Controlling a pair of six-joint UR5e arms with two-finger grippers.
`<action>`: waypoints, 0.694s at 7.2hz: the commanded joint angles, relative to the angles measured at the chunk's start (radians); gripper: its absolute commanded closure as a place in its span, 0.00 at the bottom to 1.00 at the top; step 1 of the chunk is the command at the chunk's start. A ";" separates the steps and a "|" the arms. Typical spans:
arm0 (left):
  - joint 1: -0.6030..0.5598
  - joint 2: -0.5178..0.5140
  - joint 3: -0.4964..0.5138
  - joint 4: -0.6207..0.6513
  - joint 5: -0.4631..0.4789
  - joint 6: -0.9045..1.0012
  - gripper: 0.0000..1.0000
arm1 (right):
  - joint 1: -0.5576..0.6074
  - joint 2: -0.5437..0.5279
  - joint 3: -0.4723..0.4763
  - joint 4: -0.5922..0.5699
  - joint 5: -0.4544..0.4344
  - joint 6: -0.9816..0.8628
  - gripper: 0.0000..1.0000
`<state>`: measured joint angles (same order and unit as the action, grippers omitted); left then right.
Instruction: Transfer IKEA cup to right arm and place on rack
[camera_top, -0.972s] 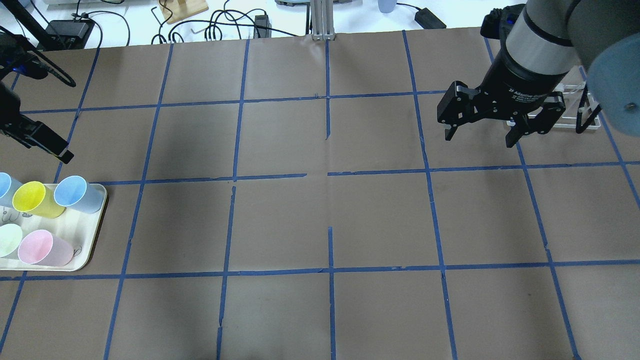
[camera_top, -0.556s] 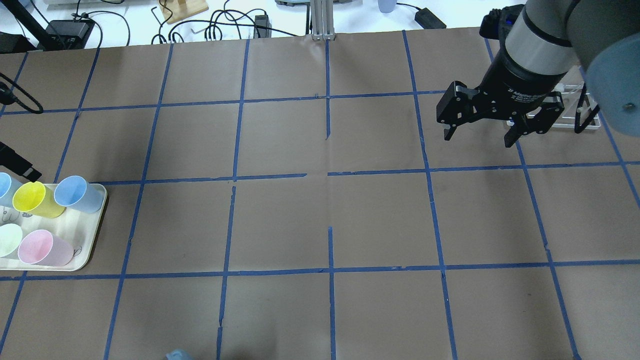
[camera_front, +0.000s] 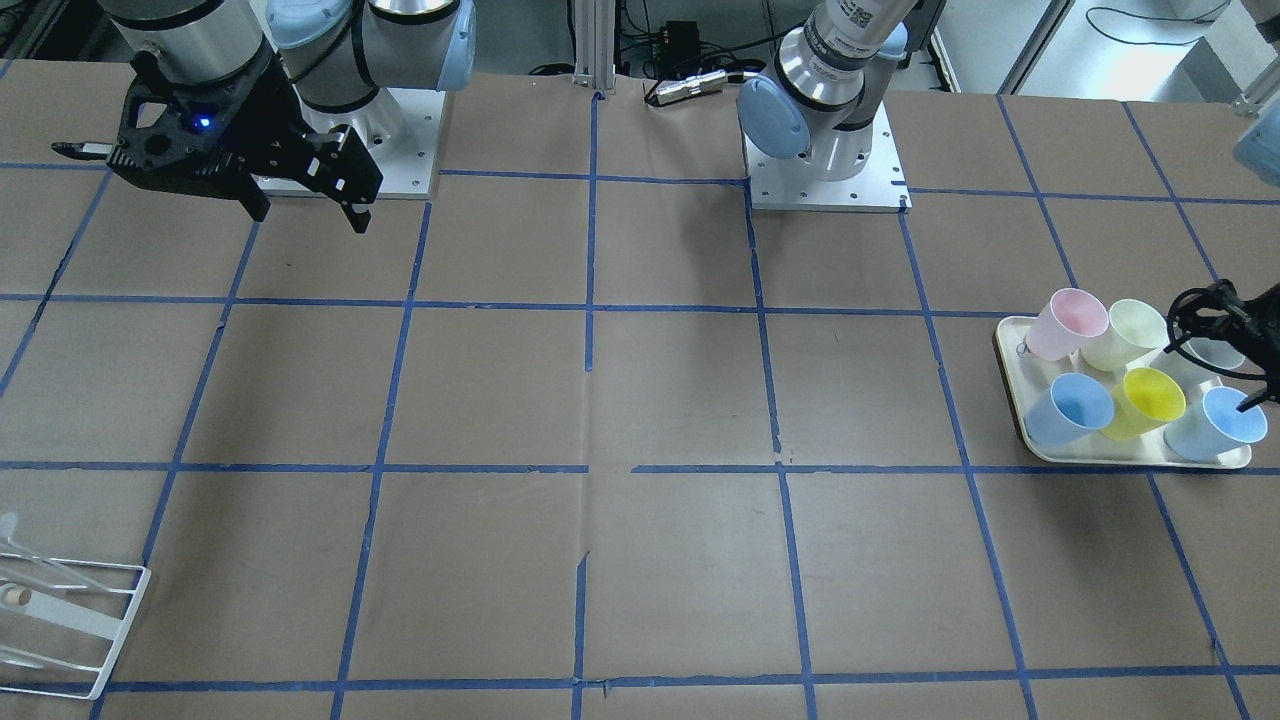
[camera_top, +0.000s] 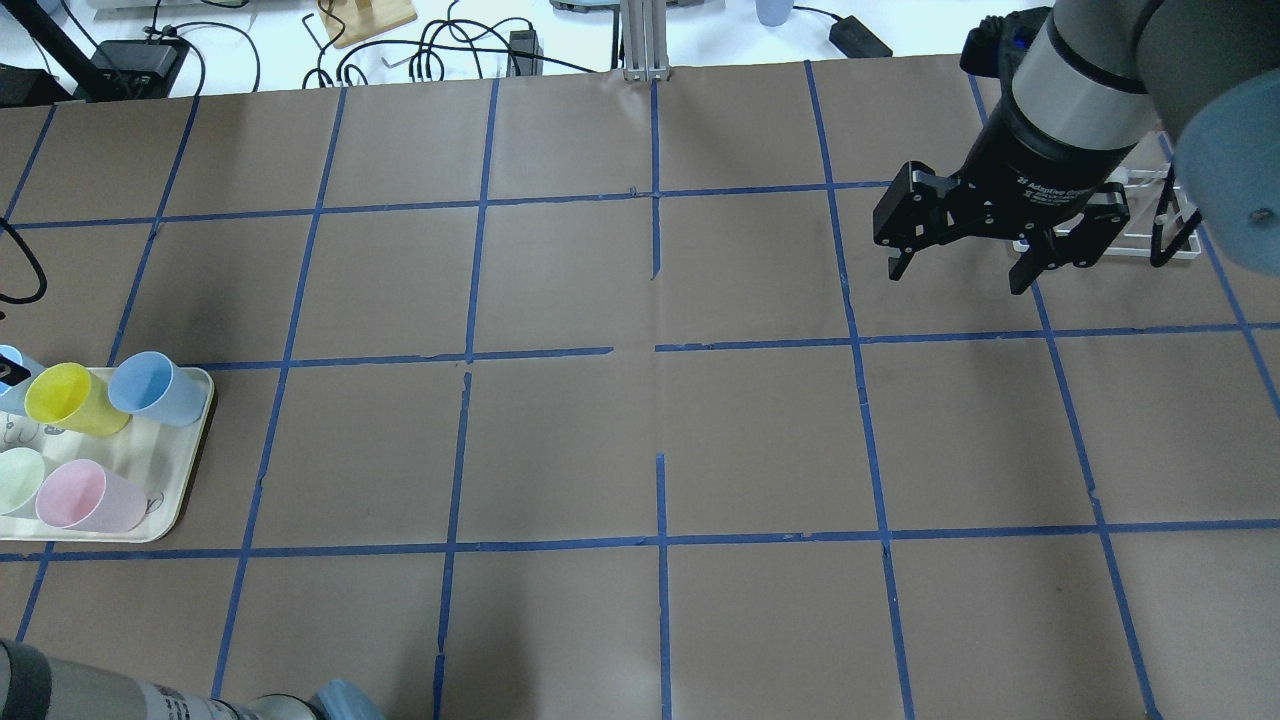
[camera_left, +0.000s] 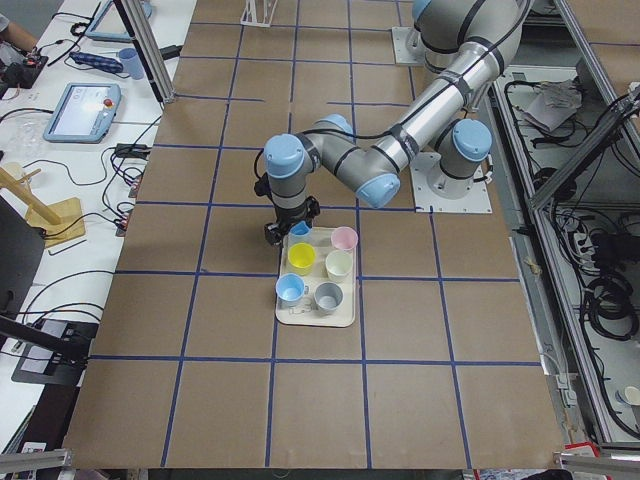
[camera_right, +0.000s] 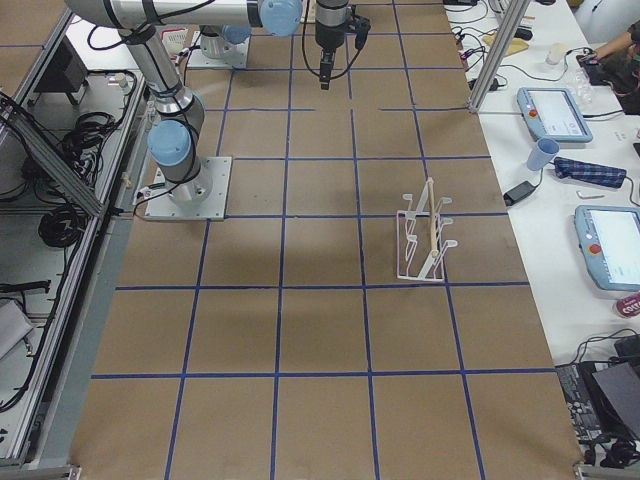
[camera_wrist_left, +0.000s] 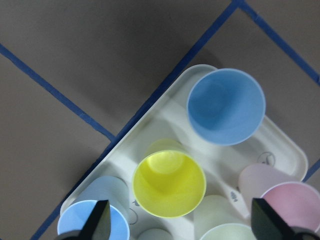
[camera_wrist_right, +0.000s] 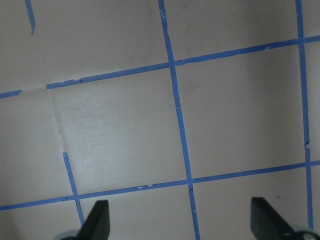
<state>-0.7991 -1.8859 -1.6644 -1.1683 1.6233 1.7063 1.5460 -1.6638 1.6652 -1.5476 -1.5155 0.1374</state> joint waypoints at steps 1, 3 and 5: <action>0.032 -0.080 0.020 0.027 0.001 0.096 0.00 | -0.001 -0.002 -0.001 0.000 0.001 0.008 0.00; 0.020 -0.113 0.022 0.030 -0.005 0.144 0.00 | 0.000 0.004 -0.008 -0.005 0.038 0.007 0.00; -0.002 -0.117 0.022 0.030 -0.002 0.145 0.03 | -0.004 0.009 0.001 -0.022 0.067 -0.002 0.00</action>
<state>-0.7894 -1.9978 -1.6435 -1.1385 1.6197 1.8485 1.5431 -1.6582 1.6628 -1.5632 -1.4671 0.1407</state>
